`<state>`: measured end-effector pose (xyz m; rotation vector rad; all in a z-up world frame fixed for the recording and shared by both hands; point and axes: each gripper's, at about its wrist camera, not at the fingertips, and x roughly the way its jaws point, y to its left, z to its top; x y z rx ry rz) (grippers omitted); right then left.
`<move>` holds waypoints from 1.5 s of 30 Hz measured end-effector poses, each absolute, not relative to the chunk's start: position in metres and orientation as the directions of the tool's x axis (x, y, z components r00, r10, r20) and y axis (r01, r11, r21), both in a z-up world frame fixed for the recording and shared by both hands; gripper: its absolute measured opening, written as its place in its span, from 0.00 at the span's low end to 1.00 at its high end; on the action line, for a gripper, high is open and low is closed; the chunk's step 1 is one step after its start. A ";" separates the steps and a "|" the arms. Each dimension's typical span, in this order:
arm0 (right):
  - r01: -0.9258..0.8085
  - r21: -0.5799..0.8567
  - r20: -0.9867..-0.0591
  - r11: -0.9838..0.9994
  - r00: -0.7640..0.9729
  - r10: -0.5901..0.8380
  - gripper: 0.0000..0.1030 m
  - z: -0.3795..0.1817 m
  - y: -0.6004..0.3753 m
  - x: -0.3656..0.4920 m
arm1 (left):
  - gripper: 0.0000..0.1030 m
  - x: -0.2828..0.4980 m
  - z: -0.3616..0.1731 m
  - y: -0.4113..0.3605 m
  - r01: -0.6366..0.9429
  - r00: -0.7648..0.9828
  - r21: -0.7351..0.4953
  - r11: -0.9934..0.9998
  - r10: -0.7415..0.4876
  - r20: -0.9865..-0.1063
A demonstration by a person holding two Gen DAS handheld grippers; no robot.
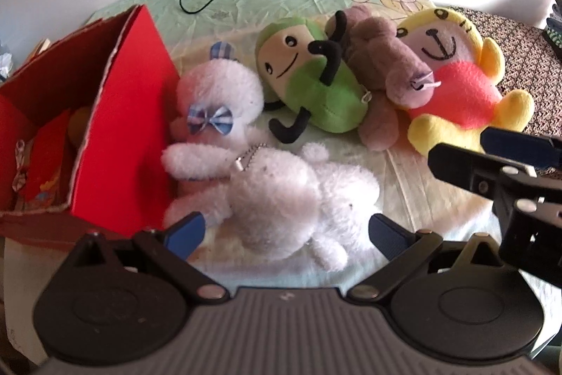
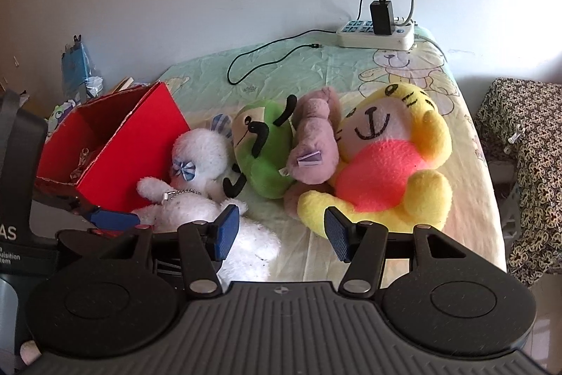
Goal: Organize objects
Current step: 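Reach the right tool toward the white bunny plush with checked ears, then close the right tool on the white bunny and lift it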
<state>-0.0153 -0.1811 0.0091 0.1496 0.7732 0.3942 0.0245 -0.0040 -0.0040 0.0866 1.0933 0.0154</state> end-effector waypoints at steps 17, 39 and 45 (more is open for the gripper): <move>-0.478 0.248 -0.659 0.843 0.554 0.508 0.56 -0.001 -0.137 -0.010 | 0.97 -0.006 -0.025 0.034 0.050 0.427 0.044 0.998 0.019 -0.904; -0.696 -0.071 -0.679 0.714 0.558 0.477 0.62 -0.034 -0.078 -0.002 | 0.97 -0.018 -0.045 0.049 0.171 0.399 0.023 0.985 -0.048 -0.916; -0.579 0.257 -0.646 0.774 0.493 0.583 0.55 -0.035 -0.112 0.029 | 0.96 -0.010 -0.039 0.040 0.219 0.427 0.018 0.976 -0.079 -0.901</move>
